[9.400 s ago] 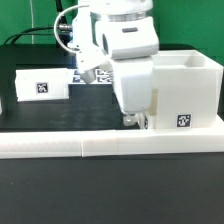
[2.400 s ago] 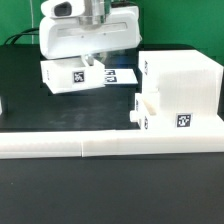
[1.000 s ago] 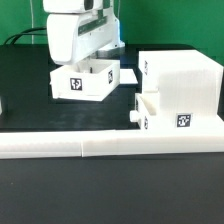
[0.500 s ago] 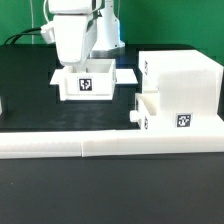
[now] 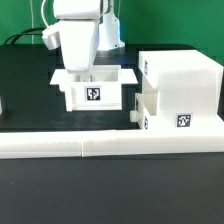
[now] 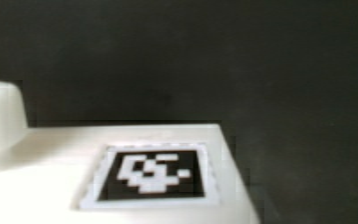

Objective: Assemble drawer

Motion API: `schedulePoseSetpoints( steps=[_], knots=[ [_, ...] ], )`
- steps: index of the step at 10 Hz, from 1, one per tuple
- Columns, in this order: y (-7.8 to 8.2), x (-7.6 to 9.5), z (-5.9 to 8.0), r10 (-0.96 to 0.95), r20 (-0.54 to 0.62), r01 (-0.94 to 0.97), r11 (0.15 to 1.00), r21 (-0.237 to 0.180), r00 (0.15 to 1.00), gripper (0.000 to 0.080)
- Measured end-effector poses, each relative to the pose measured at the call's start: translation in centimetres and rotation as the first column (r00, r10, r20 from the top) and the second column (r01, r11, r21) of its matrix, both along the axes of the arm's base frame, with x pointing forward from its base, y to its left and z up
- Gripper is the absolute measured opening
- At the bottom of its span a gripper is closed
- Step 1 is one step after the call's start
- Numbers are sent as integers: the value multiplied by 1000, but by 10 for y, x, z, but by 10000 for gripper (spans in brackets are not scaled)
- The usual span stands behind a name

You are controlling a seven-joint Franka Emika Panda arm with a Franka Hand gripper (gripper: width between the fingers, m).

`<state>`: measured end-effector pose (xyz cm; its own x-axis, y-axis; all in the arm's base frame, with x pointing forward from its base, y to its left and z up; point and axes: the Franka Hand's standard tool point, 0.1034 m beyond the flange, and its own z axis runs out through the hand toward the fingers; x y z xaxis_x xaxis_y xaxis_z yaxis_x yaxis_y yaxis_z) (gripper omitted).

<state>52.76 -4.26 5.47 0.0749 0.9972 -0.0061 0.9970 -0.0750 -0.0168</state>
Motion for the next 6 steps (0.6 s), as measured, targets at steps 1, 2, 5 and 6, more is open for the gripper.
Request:
schedulePoseSetpoints(
  steps=[1, 2, 5, 6],
  knots=[
    [-1, 0, -1, -5, 0, 5, 1000, 1, 1000, 42],
    [-1, -1, -1, -5, -2, 5, 1000, 1, 1000, 42],
    [-1, -1, -2, -6, -3, 6, 1000, 1, 1000, 42],
    [1, 3, 0, 10, -8, -10, 1000, -5, 1000, 42]
  ],
)
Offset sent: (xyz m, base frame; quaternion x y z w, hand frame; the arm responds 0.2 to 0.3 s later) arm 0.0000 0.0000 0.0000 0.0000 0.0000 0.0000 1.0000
